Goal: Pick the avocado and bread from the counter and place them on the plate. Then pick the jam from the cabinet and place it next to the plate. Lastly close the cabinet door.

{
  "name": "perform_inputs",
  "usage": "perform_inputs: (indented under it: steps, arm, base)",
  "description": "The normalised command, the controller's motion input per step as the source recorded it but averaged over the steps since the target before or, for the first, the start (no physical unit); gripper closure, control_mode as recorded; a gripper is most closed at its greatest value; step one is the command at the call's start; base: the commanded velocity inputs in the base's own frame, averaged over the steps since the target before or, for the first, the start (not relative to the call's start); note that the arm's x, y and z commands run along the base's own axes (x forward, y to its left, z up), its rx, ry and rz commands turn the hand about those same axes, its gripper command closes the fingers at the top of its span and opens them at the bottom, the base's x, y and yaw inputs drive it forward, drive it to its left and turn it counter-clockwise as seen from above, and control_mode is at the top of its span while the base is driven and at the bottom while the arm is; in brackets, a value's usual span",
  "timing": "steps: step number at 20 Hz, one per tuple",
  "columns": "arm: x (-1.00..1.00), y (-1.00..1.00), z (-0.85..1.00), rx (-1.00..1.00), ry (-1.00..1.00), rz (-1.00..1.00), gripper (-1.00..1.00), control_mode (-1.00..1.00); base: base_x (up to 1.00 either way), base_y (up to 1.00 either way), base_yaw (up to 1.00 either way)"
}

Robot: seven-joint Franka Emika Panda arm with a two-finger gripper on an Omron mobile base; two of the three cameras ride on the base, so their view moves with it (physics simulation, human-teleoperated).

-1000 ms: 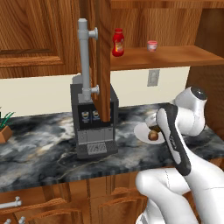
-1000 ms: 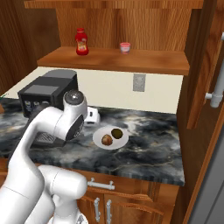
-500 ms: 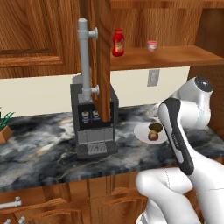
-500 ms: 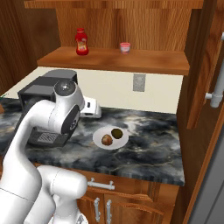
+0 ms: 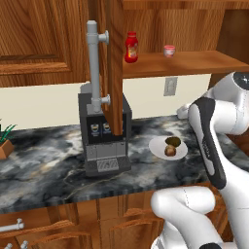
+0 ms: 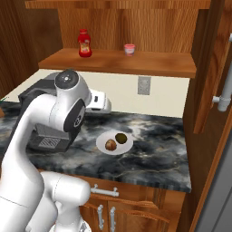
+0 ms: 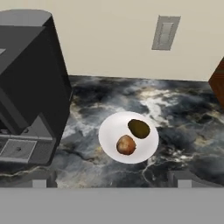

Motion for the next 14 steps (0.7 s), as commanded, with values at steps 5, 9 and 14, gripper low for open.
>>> perform_inputs:
  steps: [5,9,14]
  arm:
    - [-0.14,-0.18,0.46,-0.05,-0.02,-0.05,-1.00,-1.00]
    - [-0.02,-0.15,0.41,-0.02,-0.05,-0.03,-1.00,-1.00]
    - [0.00,-0.07,0.41,0.00,-0.12,0.00,-1.00,-1.00]
  base:
    - [0.00,0.00,0.00]
    - [0.00,0.00,0.00]
    - [0.00,0.00,0.00]
